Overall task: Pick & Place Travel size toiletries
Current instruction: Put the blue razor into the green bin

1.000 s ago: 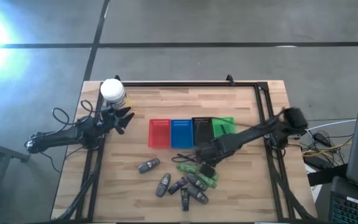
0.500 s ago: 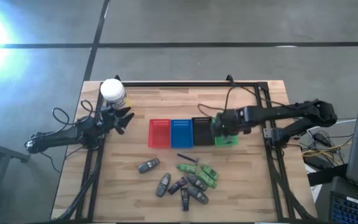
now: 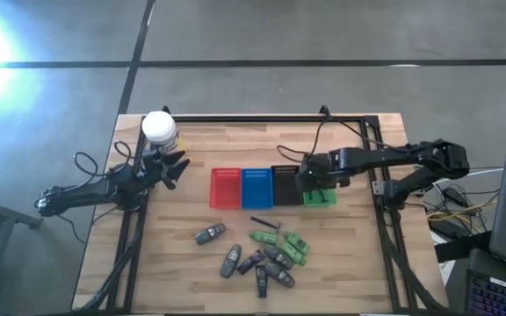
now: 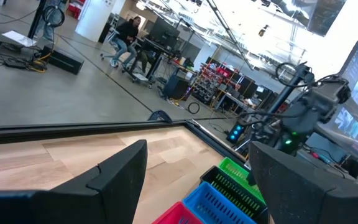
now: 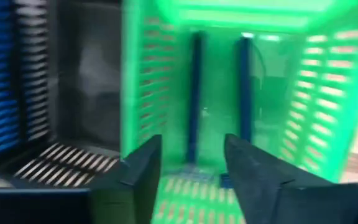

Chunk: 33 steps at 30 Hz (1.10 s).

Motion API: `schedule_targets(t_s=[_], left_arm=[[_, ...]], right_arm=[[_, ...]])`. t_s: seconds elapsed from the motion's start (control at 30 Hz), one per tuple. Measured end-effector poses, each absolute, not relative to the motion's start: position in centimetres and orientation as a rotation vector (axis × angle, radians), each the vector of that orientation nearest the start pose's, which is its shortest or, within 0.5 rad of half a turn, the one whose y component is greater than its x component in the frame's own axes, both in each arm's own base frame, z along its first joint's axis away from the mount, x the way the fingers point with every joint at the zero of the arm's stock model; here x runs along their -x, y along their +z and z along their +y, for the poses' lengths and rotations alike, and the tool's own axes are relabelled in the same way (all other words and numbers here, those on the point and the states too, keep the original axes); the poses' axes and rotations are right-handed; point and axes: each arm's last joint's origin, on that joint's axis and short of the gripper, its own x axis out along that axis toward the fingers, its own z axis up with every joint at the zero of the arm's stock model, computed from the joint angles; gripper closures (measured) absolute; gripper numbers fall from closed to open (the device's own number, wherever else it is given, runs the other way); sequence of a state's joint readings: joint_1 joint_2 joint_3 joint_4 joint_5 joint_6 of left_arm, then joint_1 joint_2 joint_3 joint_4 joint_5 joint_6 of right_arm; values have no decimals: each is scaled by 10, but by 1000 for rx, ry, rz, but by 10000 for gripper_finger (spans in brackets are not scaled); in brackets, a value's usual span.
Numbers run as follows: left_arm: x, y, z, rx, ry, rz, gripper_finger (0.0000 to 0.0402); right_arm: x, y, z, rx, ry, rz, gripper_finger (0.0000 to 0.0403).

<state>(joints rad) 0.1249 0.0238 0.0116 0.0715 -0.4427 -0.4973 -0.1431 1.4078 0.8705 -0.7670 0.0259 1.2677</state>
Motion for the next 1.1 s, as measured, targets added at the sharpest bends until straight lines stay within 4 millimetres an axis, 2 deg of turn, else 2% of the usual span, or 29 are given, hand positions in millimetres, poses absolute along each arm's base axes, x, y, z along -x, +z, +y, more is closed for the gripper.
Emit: schedule_targets(t_s=[0.17,0.27,0.4,0.63,0.77,0.93,1.1], left_arm=[[-93,172,24,493,541,-199,115],[-93,172,24,493,541,-199,115],[-93,172,24,493,541,-199,115],[-93,172,24,493,541,-199,115],[-93,172,24,493,541,-199,115],[-93,172,24,493,541,-199,115],[-93,172,24,493,541,-198,115]], right_arm=[[-265,230,-9,-889,-645,1049,167],[-280,238,14,-729,-502,1085,158],[-302,239,41,-575,-392,1114,165],[-349,211,68,-363,-264,1216,191],[-372,192,78,-309,-230,1227,202],[-388,176,84,-304,-226,1193,211],[-396,160,88,-295,-237,1210,218]])
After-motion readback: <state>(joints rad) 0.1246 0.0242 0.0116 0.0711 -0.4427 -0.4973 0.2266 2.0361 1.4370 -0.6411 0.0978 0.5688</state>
